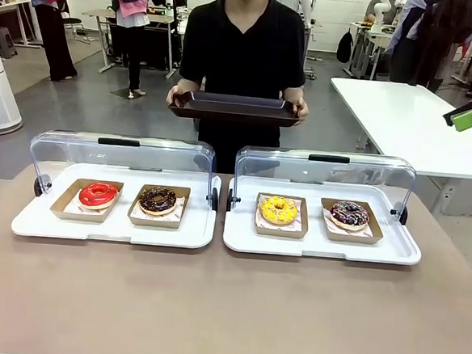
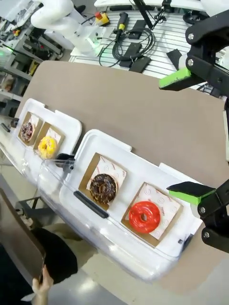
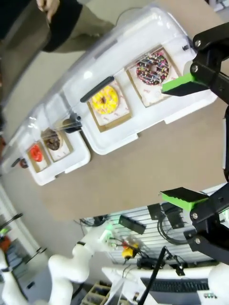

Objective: Provide the desired donut to the person.
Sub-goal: Pick up and lift the Paper togo box containing the Donut pointed at by the person.

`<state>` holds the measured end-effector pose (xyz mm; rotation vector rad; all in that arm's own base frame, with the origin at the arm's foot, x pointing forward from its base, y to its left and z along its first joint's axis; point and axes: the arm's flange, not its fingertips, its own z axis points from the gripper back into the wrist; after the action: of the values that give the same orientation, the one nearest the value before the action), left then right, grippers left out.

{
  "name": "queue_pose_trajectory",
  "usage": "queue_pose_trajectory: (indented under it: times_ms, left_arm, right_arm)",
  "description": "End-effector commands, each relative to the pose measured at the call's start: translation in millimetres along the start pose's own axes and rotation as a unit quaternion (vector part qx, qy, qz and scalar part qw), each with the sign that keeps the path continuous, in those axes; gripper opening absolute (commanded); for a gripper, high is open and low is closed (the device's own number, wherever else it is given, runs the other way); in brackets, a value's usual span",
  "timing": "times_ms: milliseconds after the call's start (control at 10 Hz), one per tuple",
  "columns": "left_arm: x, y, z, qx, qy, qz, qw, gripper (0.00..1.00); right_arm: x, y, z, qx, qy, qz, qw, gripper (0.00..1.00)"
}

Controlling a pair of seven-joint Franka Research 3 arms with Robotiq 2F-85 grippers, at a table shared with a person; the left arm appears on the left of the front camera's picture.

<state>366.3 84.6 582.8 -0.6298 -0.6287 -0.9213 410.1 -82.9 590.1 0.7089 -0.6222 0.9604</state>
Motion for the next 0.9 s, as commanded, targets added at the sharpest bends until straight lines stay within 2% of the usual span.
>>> queue_pose_trajectory:
  times_ms: [0, 400, 500, 600, 700, 800]
  left_arm:
    - [-2.7, 2.4, 9.7, 0.002, -0.012, -0.008, 1.000, 1.00]
    - [-16.7, 3.8, 25.4, 0.010, -0.010, -0.004, 1.000, 1.00]
    - [-15.5, -0.7, 18.6, 0.012, -0.012, -0.005, 1.000, 1.00]
    - [-15.1, -0.2, 17.8, 0.013, 0.009, -0.011, 1.000, 1.00]
    - [-17.9, 1.4, 24.6, 0.015, 0.000, 0.008, 1.000, 1.00]
    - [-17.9, 1.4, 24.6, 0.015, 0.000, 0.008, 1.000, 1.00]
  right_arm:
    - [-7.3, -9.0, 14.4, 0.020, -0.030, 0.022, 0.999, 1.00]
    - [-26.9, -11.4, 36.2, 0.019, -0.033, 0.026, 0.999, 1.00]
    - [-28.4, -10.3, 38.2, 0.019, -0.033, 0.028, 0.999, 1.00]
    - [-26.3, -8.9, 34.1, 0.020, -0.026, 0.030, 0.999, 1.00]
    - [-19.9, -5.4, 16.4, 0.035, 0.008, 0.051, 0.998, 1.00]
    - [-30.9, -6.3, 37.4, 0.013, -0.024, 0.018, 0.999, 1.00]
